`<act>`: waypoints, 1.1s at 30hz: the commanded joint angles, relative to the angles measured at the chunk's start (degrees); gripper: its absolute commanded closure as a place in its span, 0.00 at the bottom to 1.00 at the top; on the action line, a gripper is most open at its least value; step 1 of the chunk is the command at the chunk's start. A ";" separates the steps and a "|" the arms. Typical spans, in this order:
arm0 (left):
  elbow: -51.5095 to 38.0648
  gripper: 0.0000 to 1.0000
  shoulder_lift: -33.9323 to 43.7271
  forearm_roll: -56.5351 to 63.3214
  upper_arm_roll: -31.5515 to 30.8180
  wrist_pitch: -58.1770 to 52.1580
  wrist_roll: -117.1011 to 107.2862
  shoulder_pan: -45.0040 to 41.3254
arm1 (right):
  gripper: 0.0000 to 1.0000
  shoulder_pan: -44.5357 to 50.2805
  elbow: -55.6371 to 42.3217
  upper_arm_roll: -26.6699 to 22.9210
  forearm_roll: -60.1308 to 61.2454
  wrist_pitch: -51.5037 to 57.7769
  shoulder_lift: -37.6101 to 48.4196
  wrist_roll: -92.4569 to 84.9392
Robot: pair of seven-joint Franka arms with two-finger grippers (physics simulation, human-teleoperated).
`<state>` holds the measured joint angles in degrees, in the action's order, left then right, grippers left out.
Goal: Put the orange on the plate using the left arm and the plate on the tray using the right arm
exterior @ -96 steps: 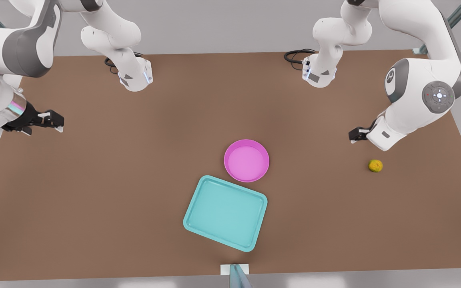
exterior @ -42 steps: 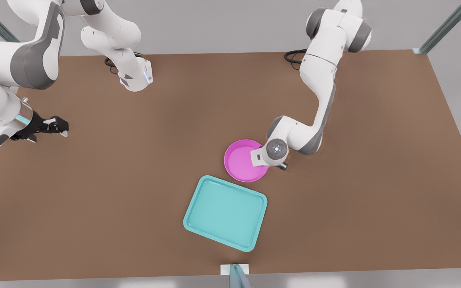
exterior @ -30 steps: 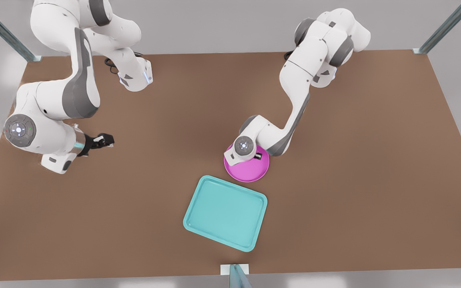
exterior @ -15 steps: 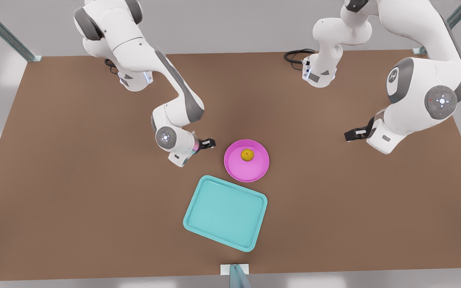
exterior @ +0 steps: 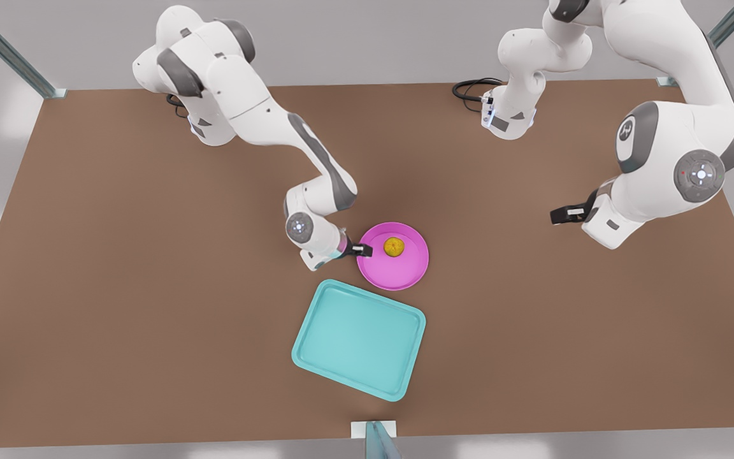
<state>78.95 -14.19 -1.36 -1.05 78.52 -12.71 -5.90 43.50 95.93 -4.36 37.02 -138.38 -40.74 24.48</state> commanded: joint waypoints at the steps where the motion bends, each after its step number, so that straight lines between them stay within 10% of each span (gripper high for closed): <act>1: -0.03 0.00 0.04 0.05 -0.01 -0.56 3.31 0.02 | 0.00 0.01 -0.04 0.31 0.42 -1.81 -0.65 3.20; 12: 0.06 0.00 -0.22 0.05 -0.01 -0.65 3.40 0.28 | 0.00 0.01 -2.50 2.33 0.42 -1.89 -4.08 1.01; 15: 0.06 0.00 -0.13 0.05 -0.01 -1.17 3.40 0.28 | 0.13 0.01 -2.76 2.33 0.42 -1.63 -3.99 1.00; 20: 0.06 0.00 -0.13 0.05 -0.01 -1.09 3.48 0.28 | 0.72 -0.08 -3.38 2.33 0.42 -1.19 -4.08 1.00; 33: 0.06 0.00 -0.13 0.05 0.08 -1.17 3.49 0.37 | 0.79 -0.08 -5.67 3.13 0.33 -0.14 -3.82 -0.05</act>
<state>79.02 -14.42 -1.35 -1.02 77.46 -9.82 -5.55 43.42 90.58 -1.27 37.94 -139.46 -44.63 23.46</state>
